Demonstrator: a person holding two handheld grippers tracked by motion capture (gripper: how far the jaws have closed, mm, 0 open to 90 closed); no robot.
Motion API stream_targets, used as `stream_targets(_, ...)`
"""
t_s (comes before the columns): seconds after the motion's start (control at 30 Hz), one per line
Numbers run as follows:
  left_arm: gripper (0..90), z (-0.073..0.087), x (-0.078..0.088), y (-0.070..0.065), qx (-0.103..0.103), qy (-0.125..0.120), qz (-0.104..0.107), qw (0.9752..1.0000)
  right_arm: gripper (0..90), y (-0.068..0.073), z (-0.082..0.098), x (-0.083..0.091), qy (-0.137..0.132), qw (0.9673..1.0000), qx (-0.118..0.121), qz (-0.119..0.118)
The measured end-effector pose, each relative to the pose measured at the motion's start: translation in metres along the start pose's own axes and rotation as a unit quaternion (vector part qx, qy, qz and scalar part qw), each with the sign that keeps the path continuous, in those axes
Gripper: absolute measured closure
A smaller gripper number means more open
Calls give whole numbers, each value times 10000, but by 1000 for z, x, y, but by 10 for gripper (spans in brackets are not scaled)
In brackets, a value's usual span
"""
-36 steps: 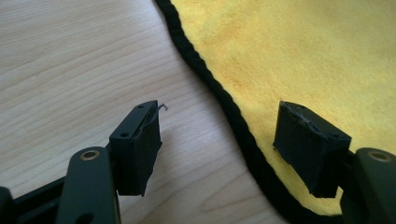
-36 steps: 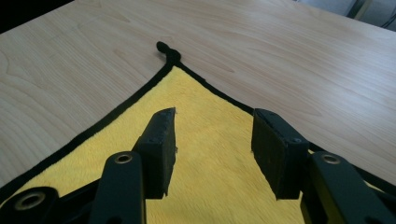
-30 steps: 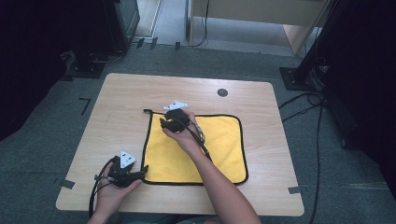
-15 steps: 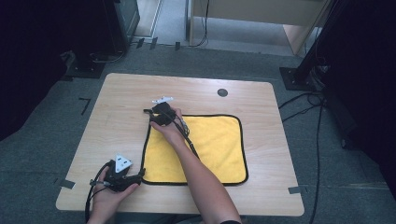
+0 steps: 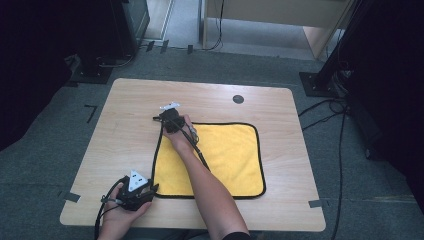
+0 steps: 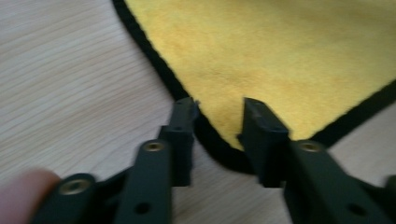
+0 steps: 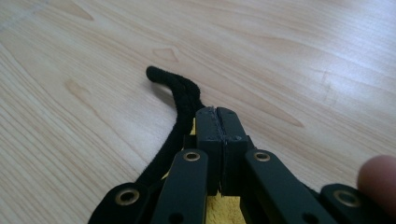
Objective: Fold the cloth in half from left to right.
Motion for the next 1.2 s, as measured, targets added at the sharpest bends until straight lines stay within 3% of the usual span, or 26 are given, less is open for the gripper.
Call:
stream_targets(0.07, 834, 0, 0, -2, -26, -11, 91, 10000, 900, -1, -3, 4, -56, 9999, -67, -78)
stream_targets(0.13, 868, 0, 1, -3, -35, -23, 122, 9999, 900, -2, -8, 10, -142, 9997, -104, -144)
stream_targets(0.2, 877, -8, 8, -6, 7, -268, 309, 9992, 900, -5, -12, 18, -232, 9994, -136, -208)
stream_targets(0.23, 879, -8, 8, -6, 7, -268, 309, 9992, 900, -5, -12, 18, -232, 9994, -136, -208)
stream_targets(0.3, 881, -17, 15, -11, 38, -512, 461, 9976, 900, -13, -20, 35, -426, 9982, -266, -319)
stream_targets(0.37, 882, -26, 19, -19, -49, -701, 505, 9962, 900, -17, -22, 41, -495, 9978, -282, -353)
stream_targets(0.4, 882, -36, 20, -29, -132, -826, 597, 9947, 900, -27, -27, 54, -615, 9969, -318, -386)
stream_targets(0.5, 882, -46, 17, -41, -260, -880, 708, 9933, 900, -39, -29, 68, -771, 9959, -282, -382)
stream_targets(0.53, 882, -56, 11, -56, -439, -866, 844, 9917, 900, -54, -29, 82, -888, 9954, -228, -276)
stream_targets(0.63, 881, -71, -1, -79, -650, -856, 1037, 9888, 900, -82, -21, 98, -994, 9947, -215, -121)
stream_targets(0.83, 881, -100, -35, -131, -928, -797, 1510, 9809, 900, -151, 17, 112, -872, 9925, -852, 18)
stream_targets(0.87, 881, -100, -35, -131, -928, -797, 1510, 9809, 900, -151, 17, 112, -872, 9925, -852, 18)
stream_targets(0.9, 881, -109, -47, -148, -992, -792, 1637, 9783, 900, -172, 30, 115, -824, 9912, -1038, 64)
stream_targets(0.97, 881, -117, -58, -163, -1001, -792, 1768, 9759, 900, -192, 41, 119, -784, 9900, -1164, 124)
stream_targets(1.0, 882, -117, -58, -163, -1001, -792, 1768, 9759, 900, -192, 41, 119, -784, 9900, -1164, 124)
stream_targets(1.03, 882, -123, -68, -175, -984, -810, 1872, 9740, 900, -210, 48, 125, -789, 9883, -1295, 194)
stream_targets(1.07, 881, -123, -68, -175, -984, -810, 1872, 9740, 900, -218, 52, 127, -788, 9877, -1333, 231)
stream_targets(1.1, 880, -124, -78, -182, -974, -749, 1930, 9735, 900, -225, 55, 129, -766, 9872, -1375, 274)
stream_targets(1.13, 868, -124, -78, -182, -974, -749, 1930, 9735, 900, -225, 55, 129, -766, 9872, -1375, 274)
stream_targets(1.17, 808, -123, -84, -184, -939, -687, 1937, 9741, 893, -238, 64, 129, -634, 9867, -1438, 419)
stream_targets(1.2, 718, -120, -90, -184, -853, -622, 2059, 9729, 872, -244, 70, 128, -518, 9863, -1482, 512)
Point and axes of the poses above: each handheld gripper's, and its own axes: x roughly backward along the jaws, z roughly out of its underside, y roughly to its left, the point moved 8 cm from there along -x, roughly forward along the jaws, and after that the axes turned 6 degrees about z, right-handed, at the moved point
